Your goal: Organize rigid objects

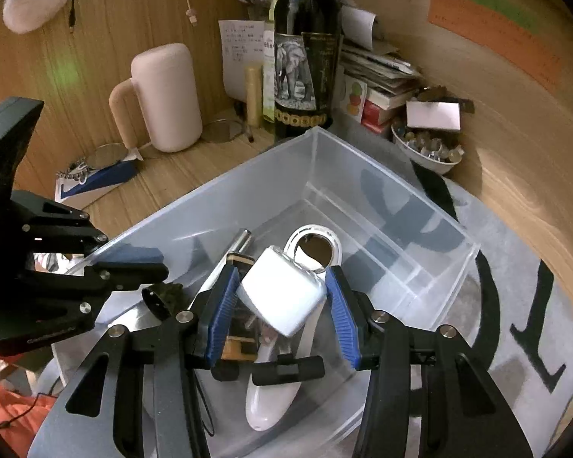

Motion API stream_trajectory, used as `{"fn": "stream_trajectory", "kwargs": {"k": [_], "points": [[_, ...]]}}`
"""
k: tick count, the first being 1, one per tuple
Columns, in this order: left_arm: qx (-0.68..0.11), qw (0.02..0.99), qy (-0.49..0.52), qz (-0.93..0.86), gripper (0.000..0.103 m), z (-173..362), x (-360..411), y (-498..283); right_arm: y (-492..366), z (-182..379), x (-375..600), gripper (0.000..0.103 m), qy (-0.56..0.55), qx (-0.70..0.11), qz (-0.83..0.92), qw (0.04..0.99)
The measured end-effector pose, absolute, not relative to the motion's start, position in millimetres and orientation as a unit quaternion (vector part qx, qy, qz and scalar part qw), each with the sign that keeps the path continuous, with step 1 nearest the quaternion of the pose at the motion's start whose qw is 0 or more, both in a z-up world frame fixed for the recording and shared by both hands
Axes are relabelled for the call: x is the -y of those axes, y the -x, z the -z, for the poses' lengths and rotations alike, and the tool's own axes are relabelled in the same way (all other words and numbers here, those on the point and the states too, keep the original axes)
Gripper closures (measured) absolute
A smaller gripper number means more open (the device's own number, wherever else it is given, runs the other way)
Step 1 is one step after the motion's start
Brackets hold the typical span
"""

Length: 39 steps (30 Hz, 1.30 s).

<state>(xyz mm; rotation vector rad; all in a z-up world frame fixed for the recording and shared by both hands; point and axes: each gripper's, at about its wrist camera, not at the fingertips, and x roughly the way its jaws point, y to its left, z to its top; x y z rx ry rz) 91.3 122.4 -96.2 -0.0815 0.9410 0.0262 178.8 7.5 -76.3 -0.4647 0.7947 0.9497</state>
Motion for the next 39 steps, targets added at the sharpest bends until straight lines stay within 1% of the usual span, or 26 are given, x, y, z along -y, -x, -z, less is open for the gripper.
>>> {"fn": "stream_trajectory", "kwargs": {"k": [1, 2, 4, 9, 11, 12, 13, 14, 15, 16, 18, 20, 22, 23, 25, 26, 28, 30, 32, 34, 39], "points": [[-0.453, 0.89, 0.039, -0.013, 0.096, 96.3, -122.5, -91.4, -178.6, 76.6, -7.4, 0.053, 0.216, -0.369, -0.443, 0.788], [-0.453, 0.89, 0.04, -0.013, 0.096, 96.3, -122.6, -91.3, -178.7, 76.7, -7.3, 0.045, 0.218, -0.369, -0.44, 0.789], [-0.453, 0.89, 0.041, -0.013, 0.096, 96.4, -123.0, -91.5, -178.2, 75.6, -5.1, 0.037, 0.217, -0.362, -0.431, 0.797], [-0.451, 0.891, 0.041, -0.016, 0.096, 94.1, -122.9, -90.4, -176.5, 65.1, 6.5, 0.036, 0.207, -0.352, -0.424, 0.808], [-0.448, 0.893, 0.035, -0.018, 0.096, 91.0, -120.8, -88.1, -174.7, 57.7, 14.5, 0.032, 0.198, -0.346, -0.419, 0.816], [-0.445, 0.895, 0.03, -0.021, 0.09, 88.9, -119.4, -86.6, -173.1, 53.5, 19.8, 0.031, 0.193, -0.341, -0.416, 0.82], [-0.441, 0.897, 0.026, -0.025, 0.082, 86.4, -118.4, -84.4, -171.6, 49.8, 25.0, 0.03, 0.188, -0.336, -0.413, 0.825], [-0.437, 0.899, 0.025, -0.03, 0.078, 83.8, -118.2, -82.4, -169.7, 46.3, 30.1, 0.029, 0.184, -0.332, -0.408, 0.83], [-0.433, 0.901, 0.024, -0.033, 0.071, 81.6, -118.3, -80.9, -168.2, 43.3, 34.2, 0.029, 0.182, -0.328, -0.405, 0.834], [-0.429, 0.902, 0.023, -0.035, 0.067, 79.0, -118.2, -79.4, -165.6, 39.1, 40.4, 0.028, 0.176, -0.324, -0.4, 0.839], [-0.419, 0.907, 0.019, -0.039, 0.066, 72.5, -115.8, -75.1, -161.2, 32.8, 50.8, 0.026, 0.166, -0.317, -0.394, 0.847], [-0.408, 0.912, 0.017, -0.037, 0.063, 64.6, -111.6, -70.3, -155.6, 26.2, 62.7, 0.023, 0.152, -0.309, -0.387, 0.856], [-0.395, 0.918, 0.013, -0.037, 0.055, 56.1, -107.1, -66.4, -149.3, 19.6, 74.3, 0.021, 0.141, -0.299, -0.38, 0.864], [-0.385, 0.922, 0.01, -0.036, 0.053, 50.9, -103.1, -63.3, -145.6, 16.1, 81.0, 0.02, 0.134, -0.293, -0.376, 0.869], [-0.364, 0.931, 0.004, -0.031, 0.045, 40.1, -93.9, -57.0, -138.9, 10.7, 92.6, 0.02, 0.126, -0.284, -0.368, 0.877], [-0.347, 0.938, 0.004, -0.029, 0.042, 33.7, -87.4, -52.0, -134.8, 8.3, 98.3, 0.02, 0.121, -0.279, -0.363, 0.881], [-0.323, 0.946, 0.004, -0.028, 0.031, 26.6, -78.9, -47.8, -127.5, 4.6, 109.0, 0.018, 0.112, -0.271, -0.352, 0.889], [-0.296, 0.955, 0.001, -0.027, 0.025, 19.5, -68.5, -41.6, -120.0, 2.4, 117.0, 0.015, 0.109, -0.262, -0.338, 0.897], [-0.273, 0.962, 0.0, -0.024, 0.021, 14.2, -59.8, -37.4, -109.9, 0.5, 125.7, 0.005, 0.104, -0.25, -0.322, 0.907], [-0.261, 0.965, 0.006, -0.02, 0.016, 10.5, -55.1, -34.9, -100.5, -1.1, 132.7, 0.002, 0.1, -0.237, -0.309, 0.916], [-0.233, 0.972, 0.035, 0.001, 0.012, 7.0, -47.7, -26.0, -76.9, -5.3, 148.3, 0.0, 0.088, -0.202, -0.282, 0.934]]}}
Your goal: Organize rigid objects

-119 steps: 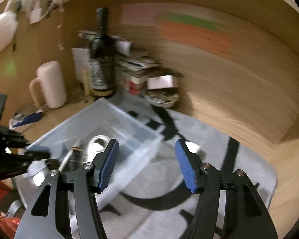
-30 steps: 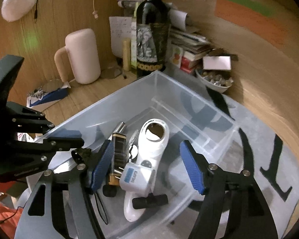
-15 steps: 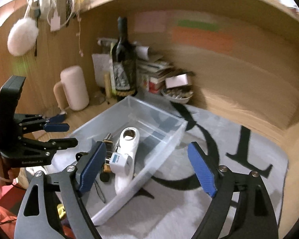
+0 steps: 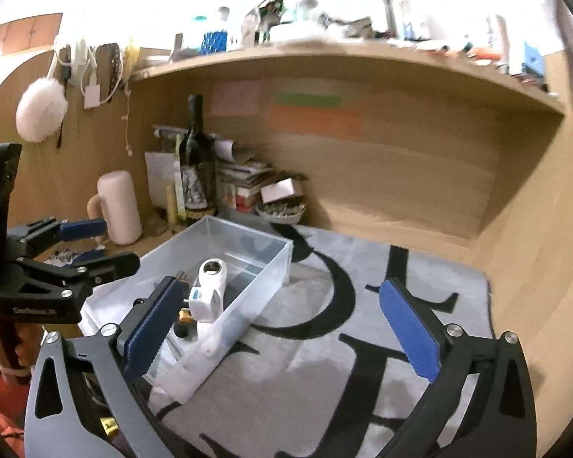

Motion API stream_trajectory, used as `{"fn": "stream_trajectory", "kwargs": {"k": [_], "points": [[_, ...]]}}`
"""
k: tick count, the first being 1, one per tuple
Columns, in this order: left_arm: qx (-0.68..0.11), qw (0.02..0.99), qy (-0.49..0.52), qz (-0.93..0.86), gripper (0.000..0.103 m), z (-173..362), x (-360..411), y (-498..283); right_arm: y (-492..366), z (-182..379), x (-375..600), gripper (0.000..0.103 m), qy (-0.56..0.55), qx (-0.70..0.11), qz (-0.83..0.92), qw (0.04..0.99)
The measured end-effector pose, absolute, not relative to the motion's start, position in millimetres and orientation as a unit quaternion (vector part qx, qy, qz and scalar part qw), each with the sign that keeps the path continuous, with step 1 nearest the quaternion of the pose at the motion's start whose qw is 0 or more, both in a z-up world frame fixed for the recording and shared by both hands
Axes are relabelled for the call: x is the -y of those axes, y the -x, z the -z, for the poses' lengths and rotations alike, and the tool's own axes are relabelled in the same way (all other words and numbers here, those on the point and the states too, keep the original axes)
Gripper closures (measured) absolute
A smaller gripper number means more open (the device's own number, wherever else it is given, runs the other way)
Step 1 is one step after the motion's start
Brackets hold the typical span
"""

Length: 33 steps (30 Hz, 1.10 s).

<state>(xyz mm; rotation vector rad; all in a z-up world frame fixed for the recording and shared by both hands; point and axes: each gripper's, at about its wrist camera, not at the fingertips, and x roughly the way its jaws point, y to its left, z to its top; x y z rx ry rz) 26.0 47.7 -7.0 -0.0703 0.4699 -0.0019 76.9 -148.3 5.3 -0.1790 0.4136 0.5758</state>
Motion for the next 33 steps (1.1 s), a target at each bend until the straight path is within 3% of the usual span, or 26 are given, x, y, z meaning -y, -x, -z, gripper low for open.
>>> {"fn": "stream_trajectory", "kwargs": {"k": [13, 33], "points": [[-0.181, 0.983, 0.037, 0.006, 0.007, 2.3, -34.0, -1.0, -49.3, -4.6, 158.8, 0.0, 0.062, -0.171, -0.26, 0.948], [-0.177, 0.984, 0.029, 0.014, 0.004, 5.2, -28.4, 1.3, -52.3, -1.1, 153.1, 0.0, 0.065, -0.182, -0.262, 0.946]]}}
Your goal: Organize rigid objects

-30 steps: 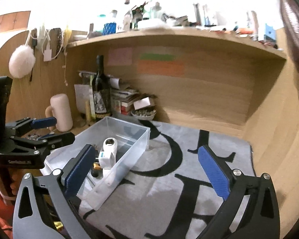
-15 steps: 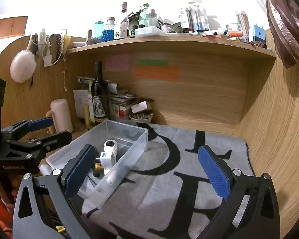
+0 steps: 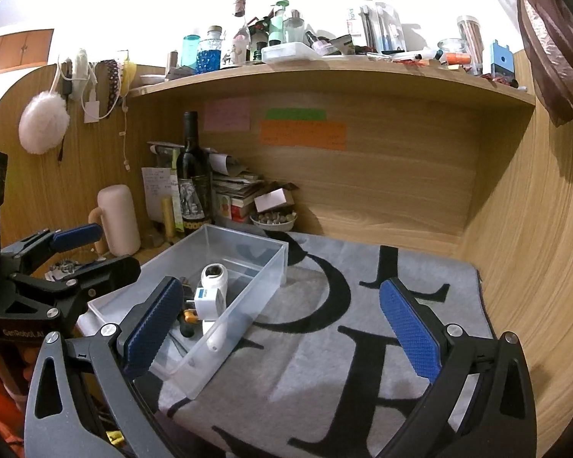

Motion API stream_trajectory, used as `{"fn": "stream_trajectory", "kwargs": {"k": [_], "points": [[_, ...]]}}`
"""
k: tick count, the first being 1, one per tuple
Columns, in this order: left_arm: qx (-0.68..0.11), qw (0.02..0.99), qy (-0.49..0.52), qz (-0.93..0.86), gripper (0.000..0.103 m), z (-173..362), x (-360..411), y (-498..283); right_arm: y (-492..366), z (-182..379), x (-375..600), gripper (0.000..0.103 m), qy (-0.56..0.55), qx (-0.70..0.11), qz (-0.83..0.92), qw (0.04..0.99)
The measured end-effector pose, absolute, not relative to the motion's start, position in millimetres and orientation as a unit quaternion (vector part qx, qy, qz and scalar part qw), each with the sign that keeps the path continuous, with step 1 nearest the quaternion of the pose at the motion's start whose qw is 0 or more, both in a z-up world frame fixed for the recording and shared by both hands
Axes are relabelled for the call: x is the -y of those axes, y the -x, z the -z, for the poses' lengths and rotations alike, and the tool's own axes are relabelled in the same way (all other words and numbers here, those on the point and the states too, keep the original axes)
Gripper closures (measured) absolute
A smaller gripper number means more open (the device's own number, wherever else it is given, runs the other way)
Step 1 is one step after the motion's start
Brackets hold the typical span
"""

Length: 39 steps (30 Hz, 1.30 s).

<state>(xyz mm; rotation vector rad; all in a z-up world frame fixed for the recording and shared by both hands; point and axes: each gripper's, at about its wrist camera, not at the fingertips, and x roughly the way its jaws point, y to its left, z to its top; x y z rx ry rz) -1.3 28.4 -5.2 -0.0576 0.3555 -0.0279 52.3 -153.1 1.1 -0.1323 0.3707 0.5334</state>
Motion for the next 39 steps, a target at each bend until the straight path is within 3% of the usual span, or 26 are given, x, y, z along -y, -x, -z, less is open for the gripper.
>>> {"fn": "stream_trajectory", "kwargs": {"k": [39], "points": [[-0.193, 0.98, 0.042, 0.023, 0.003, 9.4, -27.7, -9.9, -53.4, 0.1, 149.4, 0.0, 0.057, -0.189, -0.256, 0.946]]}}
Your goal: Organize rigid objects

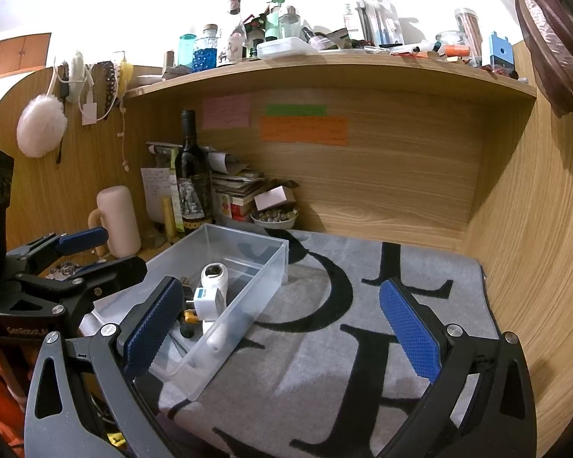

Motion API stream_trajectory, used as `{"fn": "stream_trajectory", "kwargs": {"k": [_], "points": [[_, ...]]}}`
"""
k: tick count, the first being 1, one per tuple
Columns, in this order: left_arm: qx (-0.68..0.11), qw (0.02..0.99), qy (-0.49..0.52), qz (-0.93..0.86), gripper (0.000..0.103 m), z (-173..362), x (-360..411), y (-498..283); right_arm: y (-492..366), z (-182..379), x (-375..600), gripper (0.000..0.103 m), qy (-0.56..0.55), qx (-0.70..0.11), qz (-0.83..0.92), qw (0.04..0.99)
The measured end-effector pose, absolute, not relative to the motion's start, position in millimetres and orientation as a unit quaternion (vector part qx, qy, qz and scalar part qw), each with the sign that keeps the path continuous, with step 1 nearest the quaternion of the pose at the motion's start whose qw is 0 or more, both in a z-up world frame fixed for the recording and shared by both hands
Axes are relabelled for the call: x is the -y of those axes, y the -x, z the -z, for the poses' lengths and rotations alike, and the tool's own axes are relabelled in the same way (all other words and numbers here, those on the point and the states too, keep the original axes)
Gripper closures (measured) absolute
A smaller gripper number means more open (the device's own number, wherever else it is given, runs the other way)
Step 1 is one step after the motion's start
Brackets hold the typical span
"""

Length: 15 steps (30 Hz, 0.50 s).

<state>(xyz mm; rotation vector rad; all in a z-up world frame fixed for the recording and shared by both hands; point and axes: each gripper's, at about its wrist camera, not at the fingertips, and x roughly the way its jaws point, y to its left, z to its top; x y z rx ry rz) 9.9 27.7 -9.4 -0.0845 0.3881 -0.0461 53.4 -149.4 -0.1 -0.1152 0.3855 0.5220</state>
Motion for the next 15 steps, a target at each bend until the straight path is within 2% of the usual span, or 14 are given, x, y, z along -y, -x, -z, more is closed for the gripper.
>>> {"fn": "stream_trajectory", "kwargs": {"k": [15], "points": [[-0.191, 0.981, 0.031, 0.033, 0.003, 8.4, -24.8, -10.5, -53.3, 1.1, 147.8, 0.0, 0.049, -0.193, -0.248, 0.948]]}}
